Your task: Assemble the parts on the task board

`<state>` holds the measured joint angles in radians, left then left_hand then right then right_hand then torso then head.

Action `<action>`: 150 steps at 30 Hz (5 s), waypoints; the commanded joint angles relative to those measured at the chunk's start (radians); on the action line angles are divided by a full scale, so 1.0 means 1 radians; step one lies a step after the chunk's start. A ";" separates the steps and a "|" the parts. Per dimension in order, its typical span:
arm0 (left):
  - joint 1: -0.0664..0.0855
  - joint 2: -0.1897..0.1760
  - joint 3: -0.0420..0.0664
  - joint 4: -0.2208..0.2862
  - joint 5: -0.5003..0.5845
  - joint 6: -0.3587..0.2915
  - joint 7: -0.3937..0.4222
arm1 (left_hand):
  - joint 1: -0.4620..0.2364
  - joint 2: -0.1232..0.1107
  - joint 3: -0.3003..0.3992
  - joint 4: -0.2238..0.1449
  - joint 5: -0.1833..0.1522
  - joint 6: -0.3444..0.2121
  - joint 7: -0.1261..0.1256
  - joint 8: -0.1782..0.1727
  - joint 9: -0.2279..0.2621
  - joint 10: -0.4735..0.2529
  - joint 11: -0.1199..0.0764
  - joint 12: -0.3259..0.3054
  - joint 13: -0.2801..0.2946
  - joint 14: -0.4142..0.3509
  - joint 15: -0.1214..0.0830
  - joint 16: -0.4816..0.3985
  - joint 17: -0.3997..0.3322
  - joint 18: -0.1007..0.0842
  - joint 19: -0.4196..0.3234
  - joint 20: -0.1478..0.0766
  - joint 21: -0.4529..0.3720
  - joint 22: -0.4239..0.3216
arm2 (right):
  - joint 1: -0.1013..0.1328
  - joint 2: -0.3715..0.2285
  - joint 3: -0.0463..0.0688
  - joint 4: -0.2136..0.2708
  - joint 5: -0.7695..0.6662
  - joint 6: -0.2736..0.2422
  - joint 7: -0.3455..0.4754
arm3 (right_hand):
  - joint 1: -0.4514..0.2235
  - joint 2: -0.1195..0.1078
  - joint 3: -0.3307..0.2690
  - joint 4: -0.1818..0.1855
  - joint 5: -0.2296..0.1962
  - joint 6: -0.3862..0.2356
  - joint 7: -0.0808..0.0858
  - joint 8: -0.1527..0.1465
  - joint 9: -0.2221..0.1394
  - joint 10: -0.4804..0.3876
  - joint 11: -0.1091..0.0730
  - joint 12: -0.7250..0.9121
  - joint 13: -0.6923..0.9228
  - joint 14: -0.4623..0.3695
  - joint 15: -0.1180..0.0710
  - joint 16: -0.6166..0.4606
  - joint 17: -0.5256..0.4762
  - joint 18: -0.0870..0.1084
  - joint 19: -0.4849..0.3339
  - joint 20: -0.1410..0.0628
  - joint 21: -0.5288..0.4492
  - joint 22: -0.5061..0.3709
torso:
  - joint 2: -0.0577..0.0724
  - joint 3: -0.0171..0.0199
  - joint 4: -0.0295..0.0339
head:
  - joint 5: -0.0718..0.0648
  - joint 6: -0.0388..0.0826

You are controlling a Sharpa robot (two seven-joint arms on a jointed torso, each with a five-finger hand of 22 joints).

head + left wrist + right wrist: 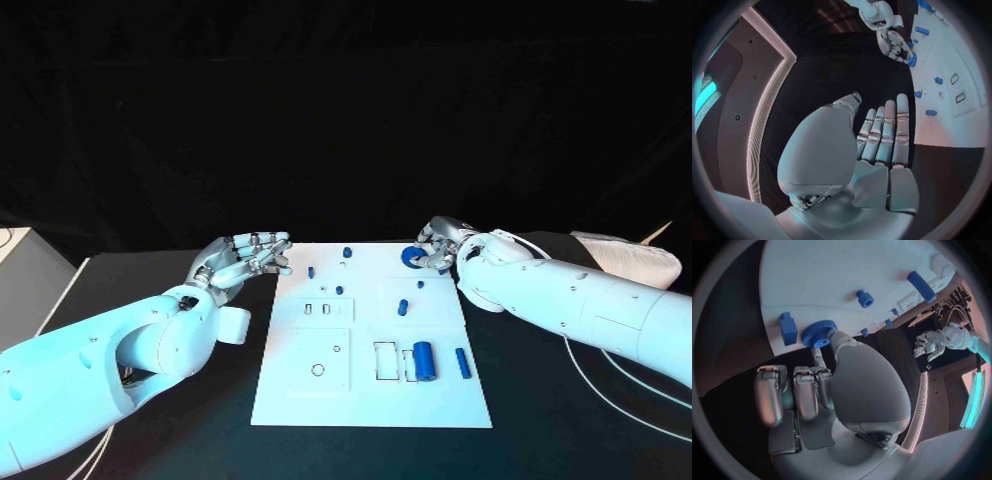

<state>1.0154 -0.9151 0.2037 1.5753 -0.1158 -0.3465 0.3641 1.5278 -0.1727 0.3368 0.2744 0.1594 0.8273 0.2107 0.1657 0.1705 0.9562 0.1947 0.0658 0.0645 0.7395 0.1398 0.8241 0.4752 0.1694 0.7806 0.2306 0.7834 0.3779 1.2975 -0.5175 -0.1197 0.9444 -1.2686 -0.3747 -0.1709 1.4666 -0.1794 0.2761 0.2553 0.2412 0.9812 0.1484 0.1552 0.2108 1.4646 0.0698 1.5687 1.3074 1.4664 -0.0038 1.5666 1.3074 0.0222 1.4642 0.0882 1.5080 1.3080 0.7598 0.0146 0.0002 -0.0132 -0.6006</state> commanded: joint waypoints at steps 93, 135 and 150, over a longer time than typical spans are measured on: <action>-0.001 0.019 0.001 0.008 -0.005 0.009 0.007 | 0.014 0.000 -0.003 -0.001 -0.003 -0.007 0.031 -0.003 -0.001 -0.007 -0.003 0.003 0.001 -0.009 -0.003 0.009 -0.007 0.012 -0.012 -0.001 0.013 0.005 | -0.064 0.236 -0.001 -0.029 -0.147 -0.125 0.059 | -0.032 -0.030 0.065 -0.014 0.002 0.018 -0.008 0.018 0.005 0.106 -0.009 0.002 0.263 0.104 -0.010 0.004 0.263 -0.011 0.094 -0.005 0.015 0.238 | 0.003 0.0005 0.0033 | 0.022 0.001; -0.001 0.016 0.001 0.007 -0.006 0.006 0.008 | 0.014 0.000 -0.003 -0.001 -0.003 -0.007 0.031 -0.003 -0.002 -0.007 -0.003 0.003 0.001 -0.010 -0.002 0.010 -0.008 0.012 -0.014 -0.001 0.015 0.006 | -0.058 0.220 -0.001 0.025 -0.164 -0.199 0.076 | -0.031 -0.025 0.079 -0.020 0.001 0.020 -0.009 0.019 0.005 0.106 -0.010 0.002 0.263 0.104 -0.010 0.004 0.263 -0.012 0.095 -0.004 0.017 0.240 | 0.004 0.0005 0.0044 | 0.027 0.004; -0.001 0.016 0.001 0.007 -0.006 0.006 0.008 | 0.014 0.000 -0.004 -0.001 -0.003 -0.007 0.031 -0.003 -0.002 -0.007 -0.003 0.003 0.001 -0.012 -0.002 0.012 -0.010 0.012 -0.016 0.000 0.017 0.006 | -0.045 0.226 0.001 0.019 -0.188 -0.186 0.062 | -0.032 -0.027 0.081 -0.022 0.001 0.020 -0.009 0.019 0.005 0.106 -0.010 0.002 0.263 0.104 -0.010 0.004 0.263 -0.012 0.095 -0.004 0.017 0.240 | 0.004 0.0010 0.0028 | 0.030 0.004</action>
<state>1.0139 -0.9006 0.2038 1.5801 -0.1173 -0.3476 0.3639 1.5356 -0.1726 0.3369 0.2745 0.1594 0.8273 0.2107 0.1657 0.1700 0.9562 0.1947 0.0658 0.0645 0.7325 0.1397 0.8324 0.4670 0.1693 0.7737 0.2304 0.7949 0.3831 1.2509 -0.2930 -0.1190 0.9645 -1.4351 -0.5741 -0.1103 1.4369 -0.2109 0.3508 0.2332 0.2374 0.9957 0.1398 0.1725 0.2152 1.4646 0.0626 1.5686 1.3076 1.4665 -0.0110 1.5665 1.3073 0.0223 1.4643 0.0881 1.5187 1.3081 0.7636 0.0153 0.0036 0.0174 -0.5979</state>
